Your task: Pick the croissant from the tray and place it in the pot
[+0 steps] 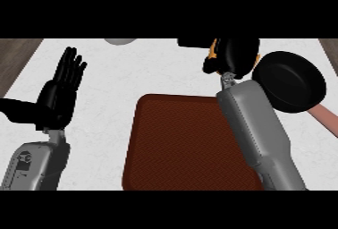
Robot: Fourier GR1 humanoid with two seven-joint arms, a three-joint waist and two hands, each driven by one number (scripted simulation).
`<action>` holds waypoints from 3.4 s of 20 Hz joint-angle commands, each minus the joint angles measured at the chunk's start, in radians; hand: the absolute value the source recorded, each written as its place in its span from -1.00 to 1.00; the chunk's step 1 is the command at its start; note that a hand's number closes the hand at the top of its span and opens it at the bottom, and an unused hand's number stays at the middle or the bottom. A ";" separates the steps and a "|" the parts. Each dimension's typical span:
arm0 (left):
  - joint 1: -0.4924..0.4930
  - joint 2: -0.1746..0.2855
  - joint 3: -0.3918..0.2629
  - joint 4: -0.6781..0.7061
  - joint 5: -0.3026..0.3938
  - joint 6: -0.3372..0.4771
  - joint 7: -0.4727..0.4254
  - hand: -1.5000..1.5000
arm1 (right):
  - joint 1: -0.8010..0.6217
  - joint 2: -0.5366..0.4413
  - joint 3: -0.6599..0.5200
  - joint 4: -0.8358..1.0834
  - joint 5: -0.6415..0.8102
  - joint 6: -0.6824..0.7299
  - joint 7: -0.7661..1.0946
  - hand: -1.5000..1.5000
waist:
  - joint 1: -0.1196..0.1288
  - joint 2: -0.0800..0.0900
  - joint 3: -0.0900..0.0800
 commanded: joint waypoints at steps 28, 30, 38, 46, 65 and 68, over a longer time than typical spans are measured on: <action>0.040 0.018 0.086 0.052 0.017 -0.026 -0.041 0.00 | 0.037 -0.246 -0.254 0.076 0.079 -0.148 0.132 1.00 | -0.083 -0.013 0.006; 0.058 0.040 0.079 -0.086 0.024 -0.017 0.061 0.00 | 0.069 -0.282 -0.274 0.095 0.044 -0.150 0.087 1.00 | -0.076 -0.015 0.006; 0.010 0.001 0.071 0.048 -0.020 -0.004 -0.044 0.00 | 0.021 -0.367 -0.364 0.397 -0.049 -0.232 -0.015 1.00 | -0.067 -0.005 0.006; 0.078 0.020 0.065 -0.090 0.002 -0.025 0.027 0.00 | 0.029 -0.301 -0.486 0.469 -0.328 -0.275 -0.226 -1.00 | -0.056 -0.011 0.007; 0.034 0.004 0.083 -0.013 -0.006 -0.017 0.023 0.00 | 0.062 -0.247 -0.650 0.228 -0.742 -0.551 -0.560 -1.00 | -0.087 -0.018 0.006; 0.011 0.002 0.090 0.061 -0.027 -0.011 -0.028 0.00 | 0.129 -0.287 -0.662 0.135 -0.814 -0.505 -0.609 -1.00 | -0.095 -0.017 0.006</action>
